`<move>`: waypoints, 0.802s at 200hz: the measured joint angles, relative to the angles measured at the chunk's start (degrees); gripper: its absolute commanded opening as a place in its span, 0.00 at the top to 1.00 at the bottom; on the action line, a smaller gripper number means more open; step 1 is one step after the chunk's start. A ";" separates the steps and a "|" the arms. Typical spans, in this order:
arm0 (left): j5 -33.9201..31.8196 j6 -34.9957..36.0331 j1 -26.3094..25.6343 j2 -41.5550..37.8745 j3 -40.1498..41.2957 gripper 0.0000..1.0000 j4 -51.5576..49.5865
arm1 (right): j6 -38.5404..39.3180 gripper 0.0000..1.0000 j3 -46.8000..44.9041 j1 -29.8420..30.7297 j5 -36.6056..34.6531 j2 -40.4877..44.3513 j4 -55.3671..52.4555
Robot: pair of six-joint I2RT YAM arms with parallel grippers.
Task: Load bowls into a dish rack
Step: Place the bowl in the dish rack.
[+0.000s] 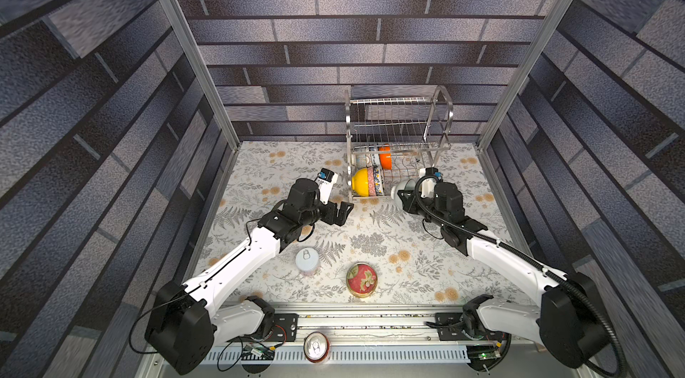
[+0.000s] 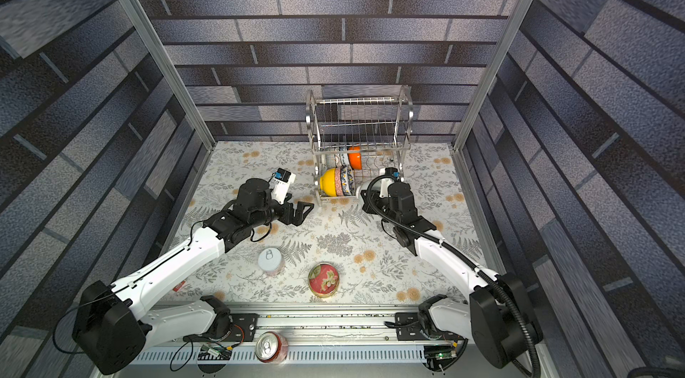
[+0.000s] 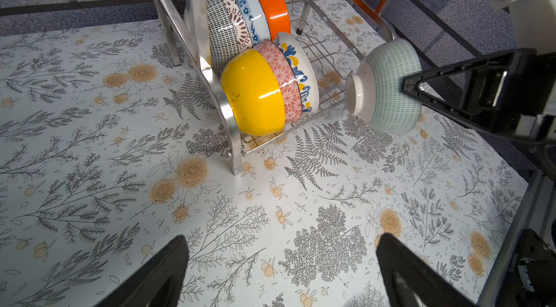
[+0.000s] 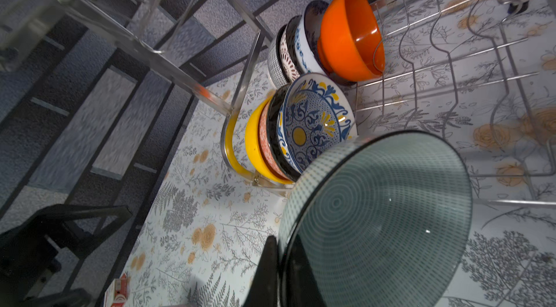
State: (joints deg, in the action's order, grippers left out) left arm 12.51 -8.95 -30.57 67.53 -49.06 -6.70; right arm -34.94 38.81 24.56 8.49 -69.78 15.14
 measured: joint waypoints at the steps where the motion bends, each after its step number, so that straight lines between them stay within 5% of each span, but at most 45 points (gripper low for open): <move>1: 0.02 0.00 0.00 0.00 0.00 0.00 0.02 | -0.11 0.96 0.00 -0.07 0.02 -0.04 0.20; 160: -0.72 4.44 -0.22 -2.56 0.61 0.00 1.16 | -15.74 0.95 1.90 -8.59 10.23 -15.37 21.92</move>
State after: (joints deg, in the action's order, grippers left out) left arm 11.79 -4.51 -30.79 64.97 -48.45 -5.54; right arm -50.68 40.71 15.97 18.72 -85.14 37.06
